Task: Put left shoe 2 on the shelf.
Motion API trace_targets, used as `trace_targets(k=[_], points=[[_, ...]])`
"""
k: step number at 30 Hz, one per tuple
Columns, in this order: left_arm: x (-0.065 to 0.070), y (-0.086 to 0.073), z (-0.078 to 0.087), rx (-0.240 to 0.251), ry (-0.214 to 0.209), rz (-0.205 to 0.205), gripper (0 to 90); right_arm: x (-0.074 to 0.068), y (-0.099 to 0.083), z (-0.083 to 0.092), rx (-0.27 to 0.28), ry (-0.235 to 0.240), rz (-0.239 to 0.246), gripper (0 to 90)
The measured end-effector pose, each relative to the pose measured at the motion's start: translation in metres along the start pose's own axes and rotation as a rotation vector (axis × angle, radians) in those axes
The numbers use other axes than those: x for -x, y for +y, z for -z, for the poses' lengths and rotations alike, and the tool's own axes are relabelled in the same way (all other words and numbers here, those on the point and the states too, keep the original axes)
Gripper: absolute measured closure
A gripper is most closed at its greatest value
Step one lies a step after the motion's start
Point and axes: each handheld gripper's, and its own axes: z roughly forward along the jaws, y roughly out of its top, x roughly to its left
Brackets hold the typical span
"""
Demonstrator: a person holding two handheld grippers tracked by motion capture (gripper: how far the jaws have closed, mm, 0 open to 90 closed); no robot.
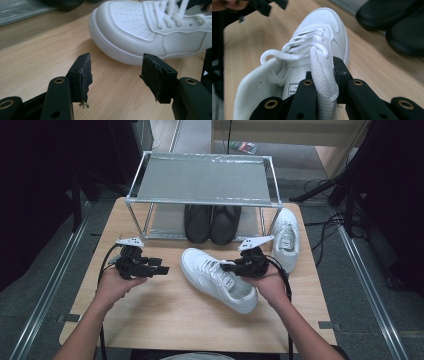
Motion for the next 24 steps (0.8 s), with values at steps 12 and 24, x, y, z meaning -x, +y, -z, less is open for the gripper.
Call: trace_targets(k=[12, 24], points=[[-0.006, -0.003, 0.007, 0.029, 0.001, -0.019, 39.6, 0.011, 0.047, 0.033, -0.015, 0.149, 0.106, 84.2], [-0.008, -0.006, 0.007, 0.011, -0.013, -0.02, 38.7, 0.004, 0.101, 0.048, 0.007, 0.155, 0.117, 84.0]])
